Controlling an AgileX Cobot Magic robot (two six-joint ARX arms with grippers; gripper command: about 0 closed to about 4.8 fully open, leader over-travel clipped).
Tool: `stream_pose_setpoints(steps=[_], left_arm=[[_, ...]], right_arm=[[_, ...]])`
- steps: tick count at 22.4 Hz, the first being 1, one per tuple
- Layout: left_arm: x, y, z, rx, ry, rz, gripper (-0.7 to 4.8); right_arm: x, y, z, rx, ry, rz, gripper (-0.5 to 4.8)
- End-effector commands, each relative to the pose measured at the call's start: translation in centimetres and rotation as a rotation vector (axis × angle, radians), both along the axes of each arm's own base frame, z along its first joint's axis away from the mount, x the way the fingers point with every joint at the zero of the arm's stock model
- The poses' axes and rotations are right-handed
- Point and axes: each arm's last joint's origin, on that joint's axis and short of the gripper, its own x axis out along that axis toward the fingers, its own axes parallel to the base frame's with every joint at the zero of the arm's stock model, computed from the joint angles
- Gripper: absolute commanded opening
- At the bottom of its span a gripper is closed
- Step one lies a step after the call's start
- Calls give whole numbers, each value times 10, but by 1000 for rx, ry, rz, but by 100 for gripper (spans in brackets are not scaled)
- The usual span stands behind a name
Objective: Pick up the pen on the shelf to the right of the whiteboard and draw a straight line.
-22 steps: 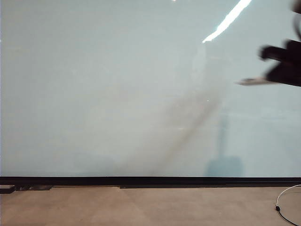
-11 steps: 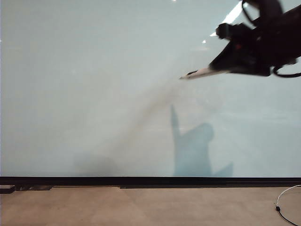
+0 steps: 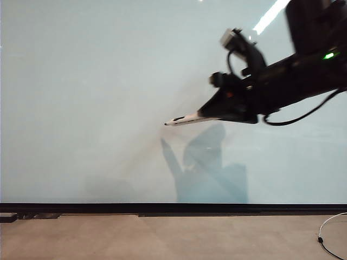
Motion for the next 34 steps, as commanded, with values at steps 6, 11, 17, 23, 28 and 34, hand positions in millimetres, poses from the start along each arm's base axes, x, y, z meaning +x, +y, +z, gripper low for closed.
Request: stream_pose_setpoints(steps=[6,11,17,23,28,34], left_arm=[[0,0,2,1,-16,-3,-5],[0,0,2,1,-15,-2,-5],[0,0,2,1,-16,-2,-5],[0,0,2,1,-16,-2,-5],[0,0,2,1,-16,-2,-5],[0,0,2,1,-16,-2,-5]], right_arm=[[14,15,15,99,-99,121,-5],[14,16,16,107,-92,135,-5],[15,16,16,102,-98,82,-5],[13,20,14,92,-72,77,-5],[1,39,13,76,-71,68,-5],[-5,50,13,15,-127,-95,-5]])
